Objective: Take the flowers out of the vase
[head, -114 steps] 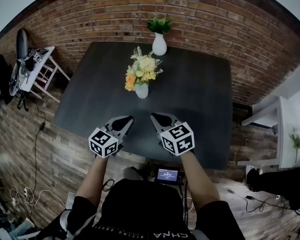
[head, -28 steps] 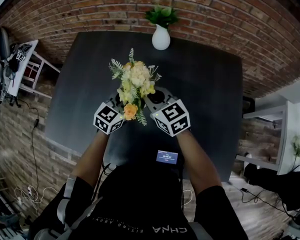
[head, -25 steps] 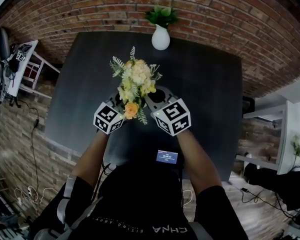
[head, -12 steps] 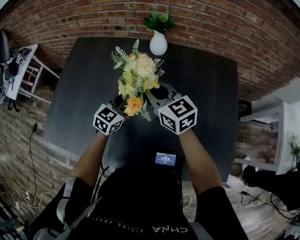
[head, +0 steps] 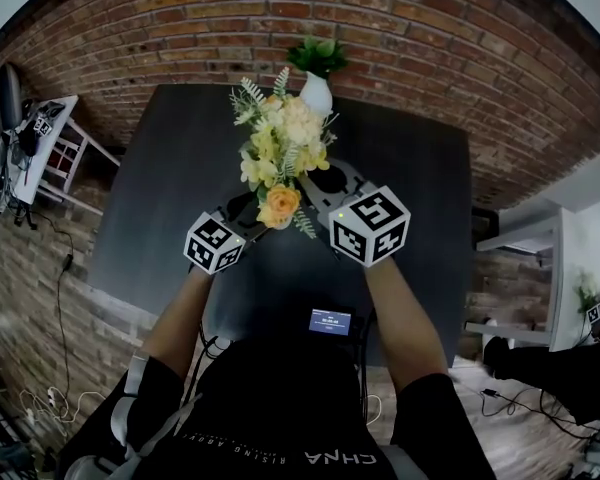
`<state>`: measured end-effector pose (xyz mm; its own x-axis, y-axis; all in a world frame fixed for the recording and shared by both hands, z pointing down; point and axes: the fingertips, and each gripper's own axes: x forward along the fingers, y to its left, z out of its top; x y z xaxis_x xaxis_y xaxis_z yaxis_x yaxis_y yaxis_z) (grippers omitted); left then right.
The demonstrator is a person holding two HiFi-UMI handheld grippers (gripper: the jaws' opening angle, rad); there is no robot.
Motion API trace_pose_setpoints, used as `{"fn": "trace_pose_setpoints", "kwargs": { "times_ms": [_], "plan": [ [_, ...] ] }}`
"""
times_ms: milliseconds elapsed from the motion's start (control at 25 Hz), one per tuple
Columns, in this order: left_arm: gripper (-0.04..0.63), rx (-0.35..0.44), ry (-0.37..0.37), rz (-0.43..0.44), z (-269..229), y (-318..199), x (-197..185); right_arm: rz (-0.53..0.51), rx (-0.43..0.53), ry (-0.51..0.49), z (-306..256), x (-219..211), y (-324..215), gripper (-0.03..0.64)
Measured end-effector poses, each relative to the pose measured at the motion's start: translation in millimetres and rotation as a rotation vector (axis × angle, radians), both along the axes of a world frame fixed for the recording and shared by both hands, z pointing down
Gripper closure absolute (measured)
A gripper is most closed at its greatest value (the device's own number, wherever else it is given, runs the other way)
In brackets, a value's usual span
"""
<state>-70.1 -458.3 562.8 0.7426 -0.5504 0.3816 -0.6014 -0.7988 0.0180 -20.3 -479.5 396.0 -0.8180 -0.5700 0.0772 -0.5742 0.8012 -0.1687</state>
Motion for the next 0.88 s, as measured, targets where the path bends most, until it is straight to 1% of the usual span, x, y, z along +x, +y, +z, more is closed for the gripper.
{"fn": "trace_pose_setpoints", "kwargs": {
  "times_ms": [280, 480, 600, 720, 880],
  "plan": [
    [0.326, 0.013, 0.021, -0.011, -14.7, 6.8, -10.4, -0.015, 0.037, -0.004, -27.7, 5.6, 7.1, 0.588],
    [0.326, 0.038, 0.047, -0.012, -34.3, 13.7, -18.4, -0.028, 0.047, -0.049, -51.9, 18.6, 17.8, 0.588],
    [0.327, 0.065, 0.072, -0.033, -49.8, 14.3, -26.8, -0.026, 0.052, -0.062, -63.7, 29.9, 25.3, 0.588],
    [0.327, 0.089, 0.096, -0.06, -64.0, 13.8, -33.5, -0.01, 0.043, -0.055, -64.1, 41.1, 30.9, 0.588],
    [0.328, 0.106, 0.118, -0.072, -77.0, 15.7, -34.0, 0.019, 0.018, -0.044, -55.0, 52.0, 38.9, 0.588]
  ]
}}
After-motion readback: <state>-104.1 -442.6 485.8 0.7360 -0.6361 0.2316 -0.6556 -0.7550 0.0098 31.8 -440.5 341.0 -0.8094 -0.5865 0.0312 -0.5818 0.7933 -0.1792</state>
